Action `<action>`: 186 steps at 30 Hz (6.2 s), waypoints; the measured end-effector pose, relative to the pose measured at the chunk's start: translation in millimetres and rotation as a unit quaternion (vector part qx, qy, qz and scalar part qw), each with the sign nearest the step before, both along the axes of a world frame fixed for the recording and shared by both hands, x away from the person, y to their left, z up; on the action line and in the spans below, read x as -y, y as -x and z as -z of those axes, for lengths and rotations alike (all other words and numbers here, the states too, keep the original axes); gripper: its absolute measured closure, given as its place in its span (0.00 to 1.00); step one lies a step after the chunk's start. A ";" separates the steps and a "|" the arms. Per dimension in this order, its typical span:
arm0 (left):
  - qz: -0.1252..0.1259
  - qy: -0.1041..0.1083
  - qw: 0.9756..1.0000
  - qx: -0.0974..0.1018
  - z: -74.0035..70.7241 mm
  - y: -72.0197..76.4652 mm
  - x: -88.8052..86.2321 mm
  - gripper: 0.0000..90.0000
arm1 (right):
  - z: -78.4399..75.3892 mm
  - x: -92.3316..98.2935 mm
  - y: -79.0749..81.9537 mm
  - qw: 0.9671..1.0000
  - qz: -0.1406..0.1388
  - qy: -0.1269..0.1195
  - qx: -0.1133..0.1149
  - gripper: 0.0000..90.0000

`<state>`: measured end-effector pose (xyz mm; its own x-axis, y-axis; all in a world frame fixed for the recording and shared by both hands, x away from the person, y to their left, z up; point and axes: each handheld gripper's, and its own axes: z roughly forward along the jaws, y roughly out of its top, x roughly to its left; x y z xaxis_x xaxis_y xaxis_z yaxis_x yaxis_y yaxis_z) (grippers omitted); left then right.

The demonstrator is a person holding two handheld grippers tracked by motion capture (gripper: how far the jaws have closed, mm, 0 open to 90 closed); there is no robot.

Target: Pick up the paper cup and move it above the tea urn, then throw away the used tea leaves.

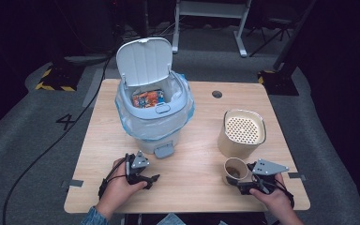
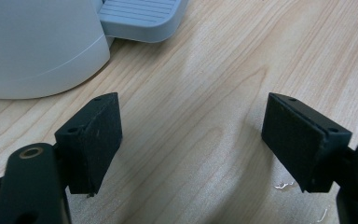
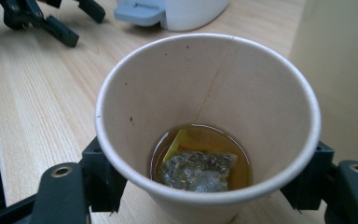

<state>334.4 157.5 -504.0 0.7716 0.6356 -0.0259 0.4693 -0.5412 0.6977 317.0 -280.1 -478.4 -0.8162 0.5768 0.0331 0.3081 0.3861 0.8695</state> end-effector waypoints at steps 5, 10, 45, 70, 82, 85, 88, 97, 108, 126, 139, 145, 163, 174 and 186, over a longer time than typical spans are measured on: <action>-0.001 0.000 1.000 0.000 0.1 0.0 0.1 0.23 | -11.4 7.8 -1.2 1.000 -0.002 -0.002 0.008 0.33; 0.000 -0.001 1.000 0.001 0.0 0.0 0.1 0.23 | -22.9 15.4 -2.8 1.000 -0.011 -0.002 0.009 0.33; 0.000 -0.001 1.000 0.001 -0.1 -1.5 0.2 0.23 | -134.9 54.9 -39.9 0.999 0.024 -0.014 0.033 0.34; -0.004 -0.001 1.000 0.001 -0.2 -2.0 0.6 0.23 | -138.1 65.8 -108.6 0.996 0.069 0.020 0.058 0.35; -0.005 -0.001 1.000 0.000 -0.1 -1.7 0.6 0.23 | -142.1 65.2 -116.1 0.992 0.071 0.057 0.093 0.35; -0.005 -0.001 1.000 0.001 -0.1 -1.7 0.5 0.23 | -143.7 65.0 -117.5 0.988 0.068 0.075 0.113 0.36; -0.005 -0.001 1.000 0.001 -0.1 -1.7 0.6 0.23 | -144.8 64.1 -118.0 0.983 0.063 0.102 0.142 0.36; -0.005 -0.001 1.000 0.001 -0.1 -1.5 0.5 0.23 | -143.8 57.5 -116.0 0.949 0.031 0.202 0.241 0.37; -0.005 0.000 1.000 0.001 -0.1 -1.4 0.2 0.23 | -139.6 48.8 -112.7 0.900 0.017 0.311 0.304 0.38; -0.007 -0.001 1.000 0.001 -0.1 -1.0 -0.1 0.23 | -124.8 16.5 -100.5 0.755 -0.026 0.513 0.408 0.38; -0.007 -0.001 1.000 0.001 -0.1 -0.9 -0.2 0.23 | -106.4 -0.3 -88.4 0.564 -0.038 0.656 0.501 0.39; -0.007 -0.001 1.000 0.001 -0.1 -0.9 -0.2 0.23 | -99.9 -5.4 -84.3 0.475 -0.058 0.699 0.532 0.39; -0.008 -0.001 1.000 0.001 -0.1 -0.8 -0.3 0.23 | -95.4 -4.0 -83.1 0.344 -0.075 0.748 0.563 0.39; -0.008 -0.001 1.000 0.001 -0.1 -0.8 -0.3 0.23 | -98.0 -4.8 -82.5 0.349 -0.076 0.745 0.564 0.39; -0.008 -0.001 1.000 0.001 -0.1 -0.8 -0.3 0.23 | -115.7 -1.2 -83.3 0.490 -0.047 0.682 0.541 0.37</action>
<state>335.2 157.8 -503.9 0.7614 0.6479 -0.0232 0.4762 -0.5346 0.6982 400.2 -278.9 -362.7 0.0451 -0.5805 -0.8130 -0.1233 0.8044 -0.5812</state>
